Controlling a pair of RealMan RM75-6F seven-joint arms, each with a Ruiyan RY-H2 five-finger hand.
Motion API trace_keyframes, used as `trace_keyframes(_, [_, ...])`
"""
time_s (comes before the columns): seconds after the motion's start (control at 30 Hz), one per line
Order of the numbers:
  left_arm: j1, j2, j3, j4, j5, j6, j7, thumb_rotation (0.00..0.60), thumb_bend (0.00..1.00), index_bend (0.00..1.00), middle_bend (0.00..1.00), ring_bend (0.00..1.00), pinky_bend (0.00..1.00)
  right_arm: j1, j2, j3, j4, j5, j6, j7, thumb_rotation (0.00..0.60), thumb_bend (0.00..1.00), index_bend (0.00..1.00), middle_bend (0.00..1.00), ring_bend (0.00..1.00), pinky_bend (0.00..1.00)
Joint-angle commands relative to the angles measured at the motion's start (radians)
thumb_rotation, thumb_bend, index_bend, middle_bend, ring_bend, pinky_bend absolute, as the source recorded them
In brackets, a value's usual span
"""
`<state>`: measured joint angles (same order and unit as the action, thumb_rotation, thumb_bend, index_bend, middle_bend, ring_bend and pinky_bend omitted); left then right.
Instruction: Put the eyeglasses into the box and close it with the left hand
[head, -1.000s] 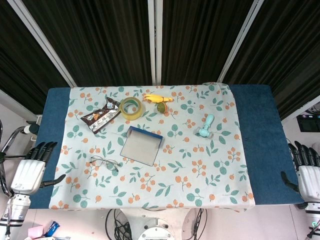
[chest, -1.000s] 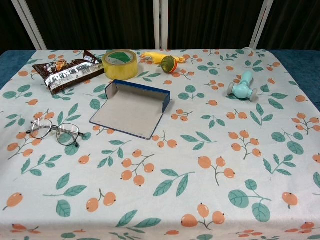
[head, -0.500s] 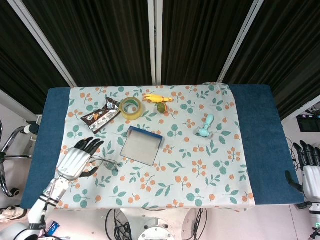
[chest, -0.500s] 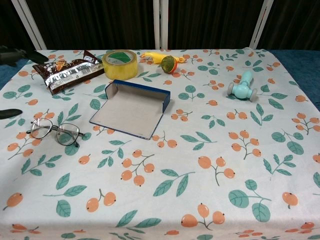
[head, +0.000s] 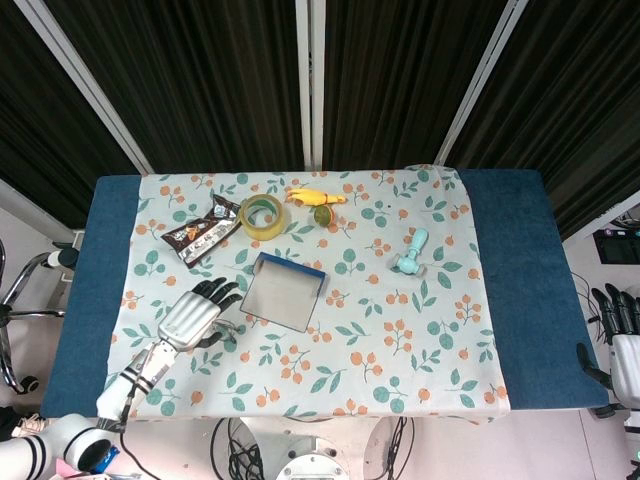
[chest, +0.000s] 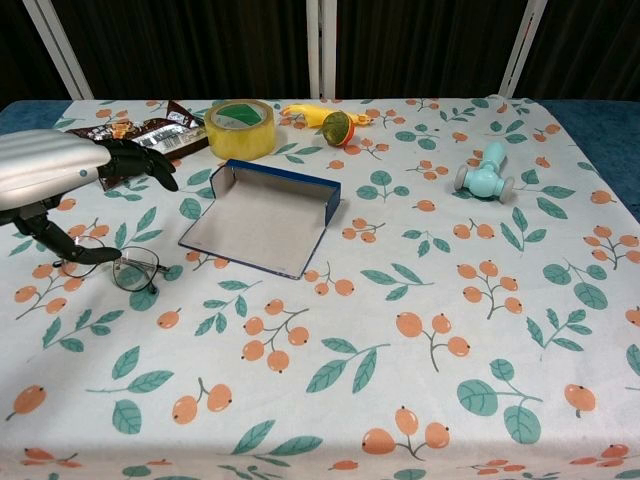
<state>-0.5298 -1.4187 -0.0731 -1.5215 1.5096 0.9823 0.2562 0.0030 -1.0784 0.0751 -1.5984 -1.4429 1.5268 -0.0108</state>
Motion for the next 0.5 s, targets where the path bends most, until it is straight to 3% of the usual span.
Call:
trace_keyframes(0.03, [-0.009,-0.006,0.008,0.015,-0.013,-0.013,0.008,0.600,0.26,0.24,0.11,0.08,0.19,-0.003,0.001,0.000,0.007,0.003,-0.001,0.008,0.600,0.31,0.00,0.00,0.00,0.00])
trace_keyframes(0.5, [-0.020,0.004,0.041,0.063,-0.081,-0.054,0.019,0.600,0.27,0.28,0.11,0.08,0.19,0.003,-0.001,0.000,0.014,0.008,-0.021,0.014,0.600,0.32,0.00,0.00,0.00,0.00])
